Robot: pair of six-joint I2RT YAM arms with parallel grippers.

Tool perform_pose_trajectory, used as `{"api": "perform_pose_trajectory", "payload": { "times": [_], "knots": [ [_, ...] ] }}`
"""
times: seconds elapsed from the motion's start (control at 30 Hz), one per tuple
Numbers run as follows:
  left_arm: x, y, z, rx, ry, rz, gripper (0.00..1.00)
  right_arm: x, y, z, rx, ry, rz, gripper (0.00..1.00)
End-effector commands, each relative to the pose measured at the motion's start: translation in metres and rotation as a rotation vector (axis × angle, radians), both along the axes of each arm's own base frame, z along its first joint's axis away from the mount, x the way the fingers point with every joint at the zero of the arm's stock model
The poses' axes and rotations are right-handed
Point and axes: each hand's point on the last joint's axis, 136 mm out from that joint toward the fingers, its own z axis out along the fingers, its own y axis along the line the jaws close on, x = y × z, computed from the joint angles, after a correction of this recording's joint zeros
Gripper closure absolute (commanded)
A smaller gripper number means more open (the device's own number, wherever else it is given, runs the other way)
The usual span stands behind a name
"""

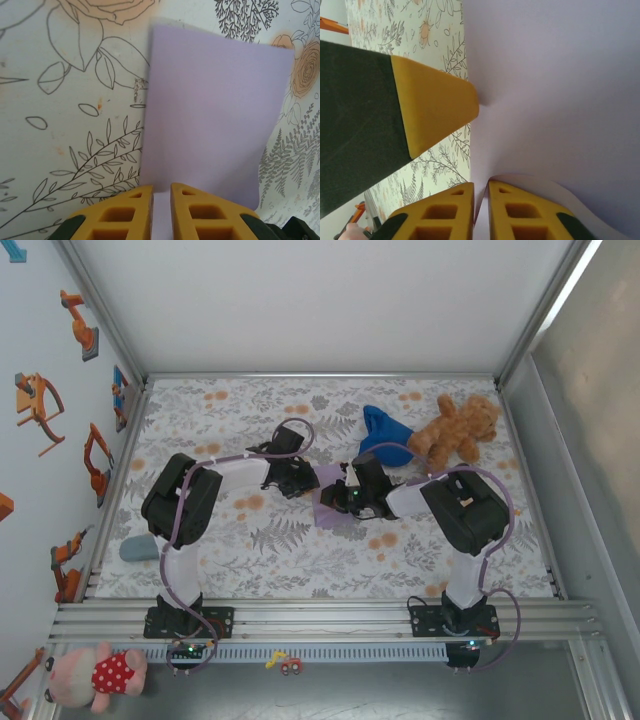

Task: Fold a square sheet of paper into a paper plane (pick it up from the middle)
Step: Fold the triangle a second time at the center of the table.

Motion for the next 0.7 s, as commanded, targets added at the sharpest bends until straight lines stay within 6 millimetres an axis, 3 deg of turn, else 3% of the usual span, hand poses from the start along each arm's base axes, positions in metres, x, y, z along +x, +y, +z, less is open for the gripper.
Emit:
{"api": "perform_pose_trajectory", "payload": {
  "times": [0.0,0.3,0.5,0.67],
  "knots": [
    [0.007,0.012,0.029,0.010,-0.044,0.025,0.81,-0.009,-0.012,-0.023,-0.097,0.046,-0.008,0.81],
    [0.012,0.048,0.045,0.032,-0.100,0.099,0.76,-0.008,-0.014,-0.021,-0.122,0.036,-0.004,0.72],
    [0.003,0.043,0.053,-0.031,-0.120,0.083,0.77,-0.010,-0.022,-0.025,-0.177,0.040,-0.003,0.72],
    [-0.012,0.029,0.052,-0.075,-0.124,0.033,0.82,-0.013,-0.028,-0.031,-0.237,0.057,0.008,0.86]
  ]
}}
